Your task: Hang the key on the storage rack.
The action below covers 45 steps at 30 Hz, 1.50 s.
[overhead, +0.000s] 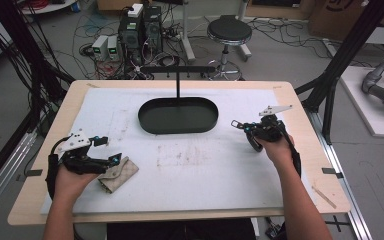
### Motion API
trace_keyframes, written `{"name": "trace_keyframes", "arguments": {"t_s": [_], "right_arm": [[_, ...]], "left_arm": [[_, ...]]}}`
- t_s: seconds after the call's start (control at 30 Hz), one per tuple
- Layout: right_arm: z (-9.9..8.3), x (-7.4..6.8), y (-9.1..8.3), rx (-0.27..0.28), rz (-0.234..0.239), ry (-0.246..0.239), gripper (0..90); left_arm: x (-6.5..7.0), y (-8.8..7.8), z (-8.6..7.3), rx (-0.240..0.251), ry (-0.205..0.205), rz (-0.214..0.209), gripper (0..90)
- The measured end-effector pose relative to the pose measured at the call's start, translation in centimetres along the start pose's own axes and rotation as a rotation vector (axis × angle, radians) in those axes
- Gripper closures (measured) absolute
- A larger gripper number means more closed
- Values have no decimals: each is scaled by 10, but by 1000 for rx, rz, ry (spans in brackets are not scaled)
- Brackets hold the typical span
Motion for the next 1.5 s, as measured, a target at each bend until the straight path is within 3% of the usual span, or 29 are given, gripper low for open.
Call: {"name": "trace_keyframes", "arguments": {"t_s": [0.13, 0.27, 0.53, 0.67, 1.03, 1.33, 1.5], "right_arm": [[11, -6, -11, 40, 28, 0, 885], [32, -24, -21, 84, 71, -24, 887], [66, -47, -23, 117, 101, -76, 888], [92, -61, -19, 124, 111, -99, 889], [134, -65, -1, 135, 96, -88, 890], [151, -63, 15, 118, 61, -90, 891], [157, -53, 25, 117, 40, -52, 891]], "left_arm": [[0, 1, 0, 2, 2, -1, 164], [1, 1, 1, 4, 2, -4, 164], [0, -1, 1, 7, 1, 0, 164], [0, -1, 1, 8, -2, 1, 164], [-2, -2, -1, 5, -7, -1, 164], [-1, -1, -2, 4, -12, -4, 164], [-2, -1, -4, 3, -19, -4, 165]]}}
Point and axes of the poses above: each handheld gripper's, and its own axes: y roughly forward along the jaws, z roughly out of its top, x roughly to its right, the point moved 3 cm from there along y, roughly forward along the jaws, and after that the axes turned 15 degrees about y, right-handed, at the moved point
